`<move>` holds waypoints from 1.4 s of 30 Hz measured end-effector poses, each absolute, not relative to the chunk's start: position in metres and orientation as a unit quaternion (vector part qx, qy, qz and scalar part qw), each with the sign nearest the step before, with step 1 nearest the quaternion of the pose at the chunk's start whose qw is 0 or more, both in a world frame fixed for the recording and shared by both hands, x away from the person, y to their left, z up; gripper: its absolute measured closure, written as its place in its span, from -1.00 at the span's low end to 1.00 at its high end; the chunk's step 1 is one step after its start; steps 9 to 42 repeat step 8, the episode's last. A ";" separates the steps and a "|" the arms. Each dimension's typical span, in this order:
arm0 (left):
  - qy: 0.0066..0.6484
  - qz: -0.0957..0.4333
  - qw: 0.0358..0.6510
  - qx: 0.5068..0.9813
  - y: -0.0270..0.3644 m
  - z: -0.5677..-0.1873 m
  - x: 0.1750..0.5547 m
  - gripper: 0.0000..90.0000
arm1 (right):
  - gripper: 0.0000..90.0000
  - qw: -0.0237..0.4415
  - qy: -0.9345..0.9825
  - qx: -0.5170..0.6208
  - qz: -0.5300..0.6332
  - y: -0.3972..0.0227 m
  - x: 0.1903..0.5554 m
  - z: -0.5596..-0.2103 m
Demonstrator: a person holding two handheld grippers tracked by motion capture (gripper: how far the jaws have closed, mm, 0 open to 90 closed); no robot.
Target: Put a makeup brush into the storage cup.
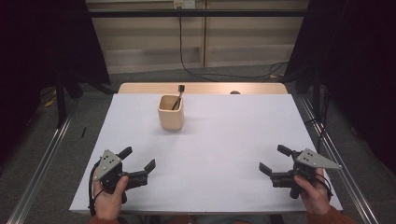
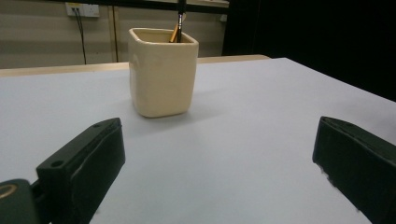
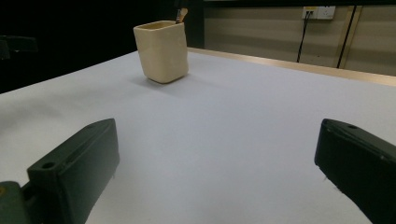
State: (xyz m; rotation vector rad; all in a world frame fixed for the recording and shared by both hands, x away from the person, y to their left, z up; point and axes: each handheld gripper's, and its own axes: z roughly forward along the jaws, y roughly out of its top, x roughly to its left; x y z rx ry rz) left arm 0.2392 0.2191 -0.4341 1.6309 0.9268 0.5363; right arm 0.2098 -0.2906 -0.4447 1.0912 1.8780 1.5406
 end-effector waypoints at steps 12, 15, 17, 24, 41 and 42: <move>0.402 0.228 0.560 0.687 0.220 -0.437 0.241 -0.96 | -1.00 0.234 0.686 0.399 0.562 -0.291 0.213 -0.445; 0.402 0.228 0.560 0.687 0.220 -0.437 0.241 -0.96 | -1.00 0.234 0.686 0.399 0.562 -0.291 0.213 -0.445; 0.402 0.228 0.560 0.687 0.220 -0.437 0.241 -0.96 | -1.00 0.234 0.686 0.399 0.562 -0.291 0.213 -0.445; 0.402 0.228 0.560 0.687 0.220 -0.437 0.241 -0.96 | -1.00 0.234 0.686 0.399 0.562 -0.291 0.213 -0.445; 0.402 0.228 0.560 0.687 0.220 -0.437 0.241 -0.96 | -1.00 0.234 0.686 0.399 0.562 -0.291 0.213 -0.445; 0.402 0.228 0.560 0.687 0.220 -0.437 0.241 -0.96 | -1.00 0.234 0.686 0.399 0.562 -0.291 0.213 -0.445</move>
